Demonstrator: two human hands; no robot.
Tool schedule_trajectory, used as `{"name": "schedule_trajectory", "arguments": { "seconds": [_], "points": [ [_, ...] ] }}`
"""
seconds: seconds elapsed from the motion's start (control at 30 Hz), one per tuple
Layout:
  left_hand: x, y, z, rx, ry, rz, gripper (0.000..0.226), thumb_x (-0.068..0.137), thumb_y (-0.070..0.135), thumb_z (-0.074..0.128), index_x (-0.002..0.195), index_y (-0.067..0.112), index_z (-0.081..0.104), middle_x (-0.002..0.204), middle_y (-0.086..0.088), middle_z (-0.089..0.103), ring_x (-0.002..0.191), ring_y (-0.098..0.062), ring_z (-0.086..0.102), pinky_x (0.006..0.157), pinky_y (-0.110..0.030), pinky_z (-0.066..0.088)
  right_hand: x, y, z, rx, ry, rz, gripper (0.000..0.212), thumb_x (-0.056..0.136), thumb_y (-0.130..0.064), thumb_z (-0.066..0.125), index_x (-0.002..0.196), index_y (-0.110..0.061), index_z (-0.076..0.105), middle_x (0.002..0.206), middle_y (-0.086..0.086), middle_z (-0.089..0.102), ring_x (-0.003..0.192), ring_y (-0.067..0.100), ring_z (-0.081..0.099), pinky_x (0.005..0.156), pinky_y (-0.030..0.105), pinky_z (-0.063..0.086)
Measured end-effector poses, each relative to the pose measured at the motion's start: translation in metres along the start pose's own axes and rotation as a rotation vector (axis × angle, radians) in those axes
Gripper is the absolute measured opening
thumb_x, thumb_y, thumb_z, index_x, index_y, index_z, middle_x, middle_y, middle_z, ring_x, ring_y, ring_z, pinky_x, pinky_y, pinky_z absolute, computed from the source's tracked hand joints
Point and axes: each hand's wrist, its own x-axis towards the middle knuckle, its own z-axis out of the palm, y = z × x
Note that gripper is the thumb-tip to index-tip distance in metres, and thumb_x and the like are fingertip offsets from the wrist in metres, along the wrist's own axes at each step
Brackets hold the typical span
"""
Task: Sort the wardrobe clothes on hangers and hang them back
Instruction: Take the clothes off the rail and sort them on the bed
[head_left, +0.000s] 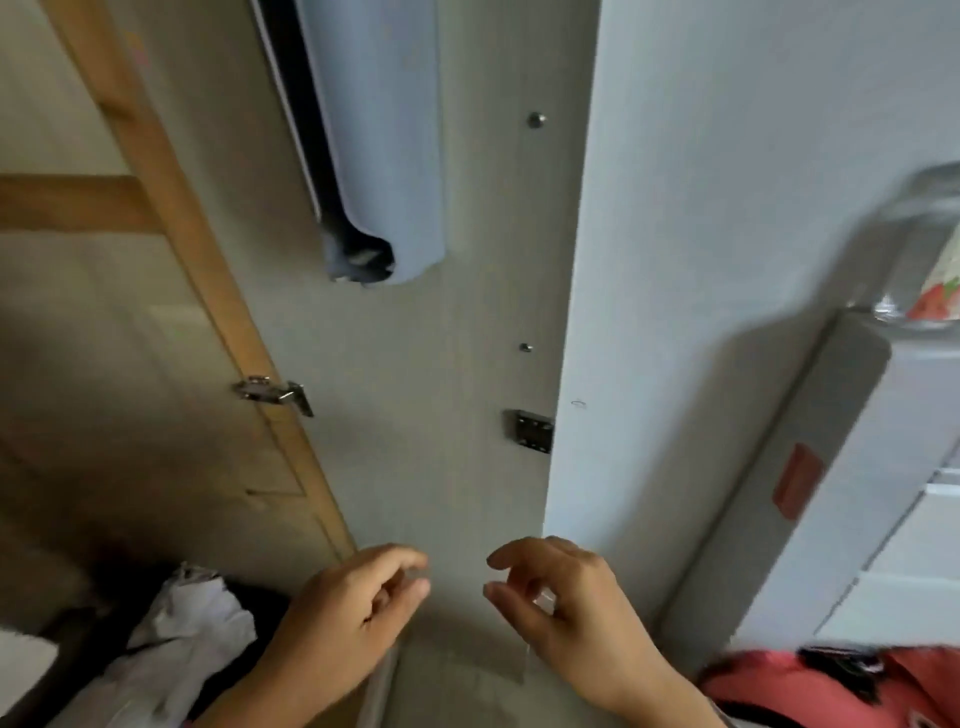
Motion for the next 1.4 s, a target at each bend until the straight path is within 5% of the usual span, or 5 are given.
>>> {"name": "schedule_trajectory", "arguments": {
  "seconds": [0.57,0.87,1.1,1.27,1.4],
  "points": [
    [-0.065,-0.065,-0.204,0.254,0.746,-0.376,0.033,0.081,0.063,0.043,0.105,0.046,0.057,0.093,0.026,0.060,0.091,0.006,0.057,0.072,-0.013,0.049,0.208,-0.187,0.144,0.238,-0.295,-0.669,0.016,0.083,-0.042,0.065,0.098,-0.041,0.059,0.086,-0.026,0.053,0.089,-0.006,0.052,0.073,0.010,0.042],
    [-0.076,-0.020,-0.325,0.617,1.132,-0.257,0.030,0.084,0.056,0.047,0.102,0.036,0.062,0.100,0.026,0.055,0.093,0.004,0.056,0.074,-0.017,0.047,0.270,-0.334,0.154,0.636,-0.194,-0.852,0.019,0.072,-0.048,0.064,0.090,-0.043,0.060,0.090,-0.019,0.061,0.090,-0.003,0.057,0.076,0.006,0.041],
    [-0.092,0.022,-0.447,0.811,1.382,-0.068,0.028,0.084,0.049,0.051,0.097,0.028,0.065,0.092,0.020,0.057,0.083,-0.007,0.059,0.066,-0.021,0.050,0.312,-0.455,0.132,0.937,-0.140,-0.852,0.022,0.077,-0.040,0.071,0.094,-0.027,0.067,0.086,-0.008,0.063,0.075,0.007,0.059,0.069,0.026,0.049],
    [-0.088,0.029,-0.540,0.840,1.462,0.033,0.029,0.086,0.046,0.050,0.099,0.025,0.064,0.091,0.018,0.055,0.080,-0.004,0.057,0.066,-0.025,0.051,0.335,-0.544,0.104,0.879,-0.031,-0.977,0.015,0.082,-0.029,0.067,0.095,-0.022,0.064,0.082,-0.007,0.060,0.069,0.001,0.053,0.062,0.011,0.043],
    [-0.085,0.024,-0.601,0.870,1.452,0.054,0.036,0.082,0.053,0.046,0.099,0.025,0.064,0.092,0.014,0.055,0.078,-0.005,0.057,0.071,-0.038,0.052,0.358,-0.608,0.090,0.801,0.084,-0.984,0.017,0.082,-0.033,0.067,0.093,-0.019,0.066,0.081,-0.007,0.063,0.073,0.005,0.056,0.067,0.022,0.044]
  ]
}}
